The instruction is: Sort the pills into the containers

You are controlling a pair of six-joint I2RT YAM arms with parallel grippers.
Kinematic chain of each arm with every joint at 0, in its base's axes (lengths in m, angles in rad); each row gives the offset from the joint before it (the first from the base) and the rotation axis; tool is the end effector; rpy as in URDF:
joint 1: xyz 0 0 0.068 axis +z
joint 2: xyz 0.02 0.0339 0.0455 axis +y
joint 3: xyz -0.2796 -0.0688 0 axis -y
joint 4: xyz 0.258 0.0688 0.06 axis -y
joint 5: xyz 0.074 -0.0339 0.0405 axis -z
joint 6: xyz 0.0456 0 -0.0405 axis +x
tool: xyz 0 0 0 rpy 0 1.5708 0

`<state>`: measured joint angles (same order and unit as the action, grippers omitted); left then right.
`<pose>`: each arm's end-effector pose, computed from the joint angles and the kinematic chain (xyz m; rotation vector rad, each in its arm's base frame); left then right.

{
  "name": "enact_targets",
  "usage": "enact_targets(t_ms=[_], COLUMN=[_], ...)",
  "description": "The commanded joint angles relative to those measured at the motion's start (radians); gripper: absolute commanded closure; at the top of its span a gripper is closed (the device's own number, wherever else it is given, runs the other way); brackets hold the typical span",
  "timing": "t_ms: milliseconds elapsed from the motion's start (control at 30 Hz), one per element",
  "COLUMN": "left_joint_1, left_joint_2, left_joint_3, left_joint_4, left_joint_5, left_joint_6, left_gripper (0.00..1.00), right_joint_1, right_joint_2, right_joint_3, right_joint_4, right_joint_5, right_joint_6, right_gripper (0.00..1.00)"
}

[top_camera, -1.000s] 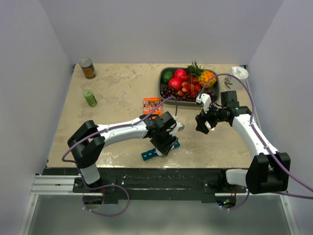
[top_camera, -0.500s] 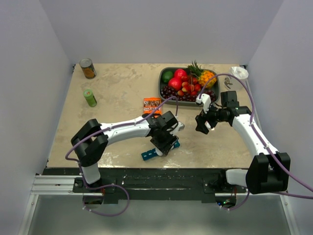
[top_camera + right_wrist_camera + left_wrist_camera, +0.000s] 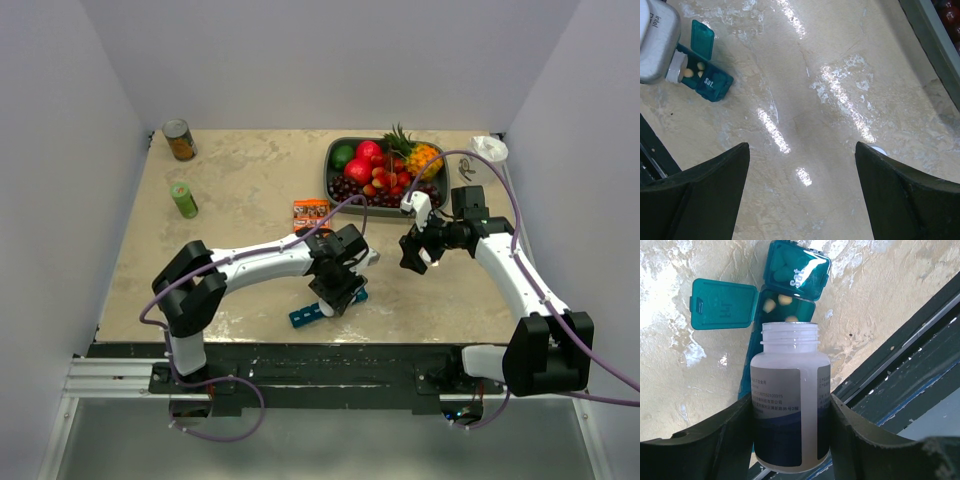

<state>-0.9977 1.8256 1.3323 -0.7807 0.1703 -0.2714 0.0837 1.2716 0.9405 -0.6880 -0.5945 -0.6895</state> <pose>0.2001 -0.3242 0.2010 1.0894 2.7602 -0.4669 0.2566 0.0472 0.2584 -1.0991 2.1473 0.4997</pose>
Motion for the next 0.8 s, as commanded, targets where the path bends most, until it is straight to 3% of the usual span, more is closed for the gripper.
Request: enact_targets(t_ms=[0, 767], left_joint_1=[-0.005, -0.005], left_joint_2=[0.012, -0.06], left_joint_3=[0.054, -0.042], left_joint_4=[-0.038, 0.078], left_joint_5=[-0.002, -0.005], left_joint_6=[-0.02, -0.009], left_gripper=[1.0, 1.0], right_joint_1=[-0.006, -0.006], right_joint_2=[0.005, 0.003], right_joint_3=[-0.002, -0.003], right_joint_4=[-0.002, -0.005], right_joint_5=[-0.027, -0.028], right_joint_6=[-0.012, -0.016], right_gripper=[0.11, 0.11])
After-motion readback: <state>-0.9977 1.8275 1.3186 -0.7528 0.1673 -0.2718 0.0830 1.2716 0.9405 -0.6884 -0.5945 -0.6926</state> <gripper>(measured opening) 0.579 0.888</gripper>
